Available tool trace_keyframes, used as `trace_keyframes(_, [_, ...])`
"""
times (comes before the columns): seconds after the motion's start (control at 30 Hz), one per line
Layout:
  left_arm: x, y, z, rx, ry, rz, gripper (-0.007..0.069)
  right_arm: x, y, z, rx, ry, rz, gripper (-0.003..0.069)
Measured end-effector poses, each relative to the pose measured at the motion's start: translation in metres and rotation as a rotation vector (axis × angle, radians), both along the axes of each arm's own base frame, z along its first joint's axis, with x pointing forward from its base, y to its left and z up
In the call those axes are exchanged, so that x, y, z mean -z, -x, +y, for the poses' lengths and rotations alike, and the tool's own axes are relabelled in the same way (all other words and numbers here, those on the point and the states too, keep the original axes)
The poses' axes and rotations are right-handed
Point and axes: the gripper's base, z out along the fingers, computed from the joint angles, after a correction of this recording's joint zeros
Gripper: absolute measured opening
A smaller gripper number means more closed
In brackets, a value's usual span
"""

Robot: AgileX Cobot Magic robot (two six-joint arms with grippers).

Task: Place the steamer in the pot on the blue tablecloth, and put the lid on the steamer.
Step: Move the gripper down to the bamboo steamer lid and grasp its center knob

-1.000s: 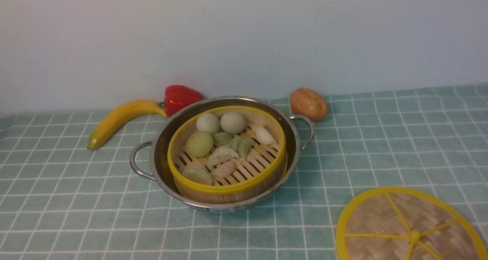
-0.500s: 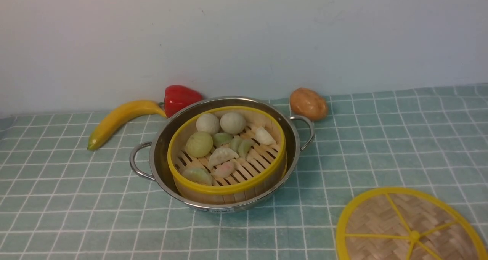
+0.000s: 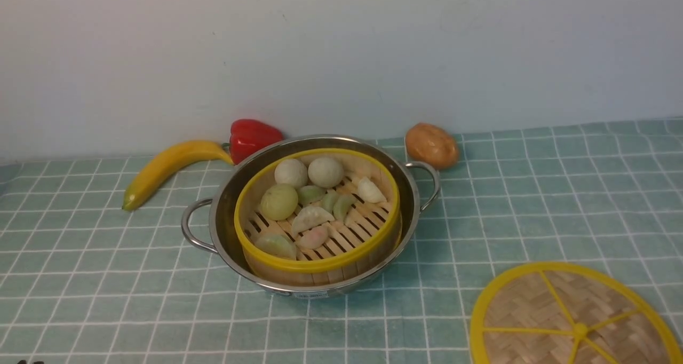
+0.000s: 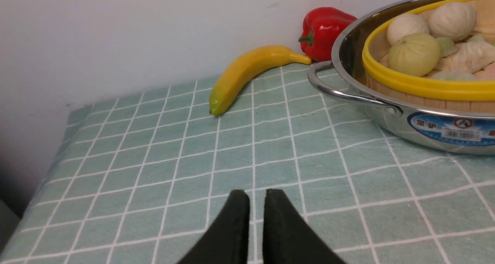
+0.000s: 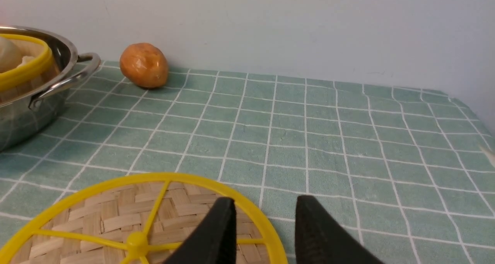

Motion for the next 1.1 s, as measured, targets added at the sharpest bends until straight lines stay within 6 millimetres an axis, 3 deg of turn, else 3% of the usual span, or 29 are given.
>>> trace_keyframes(0.67, [0.0,0.0,0.001,-0.002,-0.023,0.0,0.0106,-0.001,0.0,0.0,0.001,-0.014,-0.01,0.0243])
trace_keyframes(0.73, [0.0,0.0,0.001,-0.002,-0.023,0.0,0.0106,-0.015,0.001,0.001,0.0,-0.08,-0.047,0.0243])
trace_keyframes(0.93, [0.0,0.0,0.001,-0.002,-0.023,0.0,0.0127,-0.09,0.016,0.003,-0.018,-0.178,-0.238,0.0243])
trace_keyframes(1.0, [0.0,0.0,0.001,-0.002,-0.023,0.0,0.0129,-0.115,0.02,0.004,-0.034,-0.202,-0.208,0.0243])
trace_keyframes(1.1, [0.0,0.0,0.001,-0.002,-0.023,0.0,0.0138,-0.133,0.023,0.008,-0.064,-0.207,-0.074,0.0243])
